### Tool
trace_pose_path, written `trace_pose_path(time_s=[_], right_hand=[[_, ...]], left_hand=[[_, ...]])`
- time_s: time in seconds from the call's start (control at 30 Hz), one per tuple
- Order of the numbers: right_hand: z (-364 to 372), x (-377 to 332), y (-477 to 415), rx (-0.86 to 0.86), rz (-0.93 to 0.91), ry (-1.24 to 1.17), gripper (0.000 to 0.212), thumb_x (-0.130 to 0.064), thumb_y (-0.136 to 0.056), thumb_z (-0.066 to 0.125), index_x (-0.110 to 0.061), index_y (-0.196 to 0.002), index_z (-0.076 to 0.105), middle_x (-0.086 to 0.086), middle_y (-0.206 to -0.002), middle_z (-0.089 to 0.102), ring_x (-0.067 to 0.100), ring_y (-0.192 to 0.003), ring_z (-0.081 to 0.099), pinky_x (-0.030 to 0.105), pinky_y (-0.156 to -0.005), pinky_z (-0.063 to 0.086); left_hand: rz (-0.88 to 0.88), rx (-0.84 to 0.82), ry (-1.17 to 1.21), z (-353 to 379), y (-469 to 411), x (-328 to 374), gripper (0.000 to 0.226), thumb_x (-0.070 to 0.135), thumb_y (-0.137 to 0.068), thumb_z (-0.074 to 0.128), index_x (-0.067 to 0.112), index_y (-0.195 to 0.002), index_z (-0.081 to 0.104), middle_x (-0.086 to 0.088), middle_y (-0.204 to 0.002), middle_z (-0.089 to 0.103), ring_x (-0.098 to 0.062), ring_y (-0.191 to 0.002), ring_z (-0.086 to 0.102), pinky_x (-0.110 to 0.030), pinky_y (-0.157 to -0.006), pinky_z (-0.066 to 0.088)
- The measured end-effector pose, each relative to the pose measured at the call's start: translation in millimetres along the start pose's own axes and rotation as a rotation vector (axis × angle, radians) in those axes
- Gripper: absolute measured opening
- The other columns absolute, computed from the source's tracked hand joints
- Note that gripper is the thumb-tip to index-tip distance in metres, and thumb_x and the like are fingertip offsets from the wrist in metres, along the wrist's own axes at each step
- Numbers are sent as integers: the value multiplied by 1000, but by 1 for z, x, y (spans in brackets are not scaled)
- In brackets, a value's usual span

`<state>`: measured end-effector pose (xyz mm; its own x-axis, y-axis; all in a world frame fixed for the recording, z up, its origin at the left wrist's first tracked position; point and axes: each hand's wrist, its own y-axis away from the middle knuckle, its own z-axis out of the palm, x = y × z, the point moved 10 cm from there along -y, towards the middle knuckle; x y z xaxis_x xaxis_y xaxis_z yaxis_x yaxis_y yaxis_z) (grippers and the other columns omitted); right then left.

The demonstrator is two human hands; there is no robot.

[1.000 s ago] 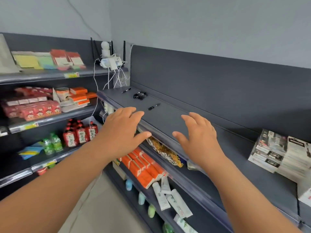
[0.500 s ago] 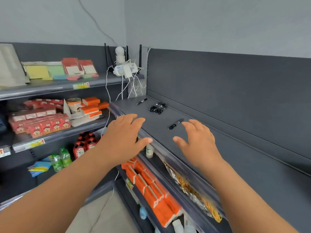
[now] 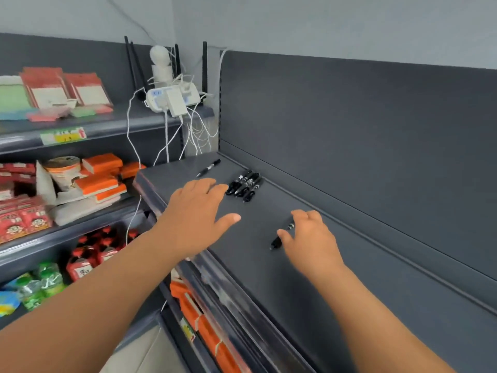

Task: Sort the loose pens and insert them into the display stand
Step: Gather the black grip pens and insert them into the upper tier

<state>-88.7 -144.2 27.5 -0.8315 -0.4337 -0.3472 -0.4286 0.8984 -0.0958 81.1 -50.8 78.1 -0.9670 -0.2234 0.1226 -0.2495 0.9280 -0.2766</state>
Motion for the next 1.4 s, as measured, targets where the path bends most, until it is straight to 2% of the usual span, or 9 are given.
trace_pose_path(time_s=[0.2,0.3,0.4,0.6,0.87,0.97,1.1,1.23,1.4], right_hand=[[45,7,-57,-42,185,79,39,-36,-96,49,-10,-124,43,10,-124,41,29,-105,51,34,-82,46],[56,6,-84,2,260,62,25,-12,-92,49,-10,-117,46,8,-120,43,27,-100,46,31,-78,42],[61,-2,-109,96,279,-37,40,2,-86,43,-11,-123,51,7,-122,47,27,-104,49,28,-80,44],[57,-28,-157,300,302,-165,36,-2,-89,46,-14,-121,57,3,-118,54,22,-107,54,28,-85,46],[76,-45,-194,331,374,-241,35,-2,-90,48,-16,-120,58,1,-118,55,19,-104,57,23,-84,43],[80,-44,-198,347,401,-247,33,-3,-89,49,-16,-118,59,1,-115,56,19,-103,57,25,-86,44],[82,-45,-200,360,424,-258,30,-7,-91,51,-16,-118,59,0,-113,55,18,-100,57,23,-85,43],[85,-49,-200,359,429,-240,32,-20,-94,52,-15,-125,56,2,-120,56,17,-104,56,20,-86,40],[89,-57,-199,295,441,-215,49,-40,-94,52,-17,-136,46,0,-133,50,17,-121,49,25,-98,38]], left_hand=[[106,-53,48,47,-85,-26,68,59,-91,42,22,-147,30,-4,-151,29,-24,-140,23,-38,-113,21],[175,-78,78,62,-129,-41,66,57,-91,43,22,-146,32,-3,-151,30,-24,-140,23,-37,-114,19],[230,-110,96,77,-169,-59,65,56,-92,43,22,-146,33,-3,-151,31,-23,-140,24,-37,-114,20],[258,-135,65,107,-236,-99,64,55,-92,41,19,-144,35,-5,-147,36,-26,-136,31,-39,-111,27],[55,-259,-56,156,-276,-165,58,49,-95,39,16,-142,34,-10,-131,49,-31,-120,44,-40,-94,40],[69,-251,38,162,-282,-164,46,28,-95,45,14,-139,40,-11,-122,52,-31,-114,44,-39,-87,43],[74,-258,262,167,-286,-150,49,8,-89,47,16,-137,42,-10,-117,52,-30,-109,46,-40,-83,44],[80,-287,524,172,-278,-123,45,9,-91,46,18,-135,44,-6,-122,57,-27,-110,52,-34,-84,43],[71,-345,639,175,-271,-97,48,33,-94,50,16,-138,39,-4,-119,59,-24,-108,55,-33,-85,44]])
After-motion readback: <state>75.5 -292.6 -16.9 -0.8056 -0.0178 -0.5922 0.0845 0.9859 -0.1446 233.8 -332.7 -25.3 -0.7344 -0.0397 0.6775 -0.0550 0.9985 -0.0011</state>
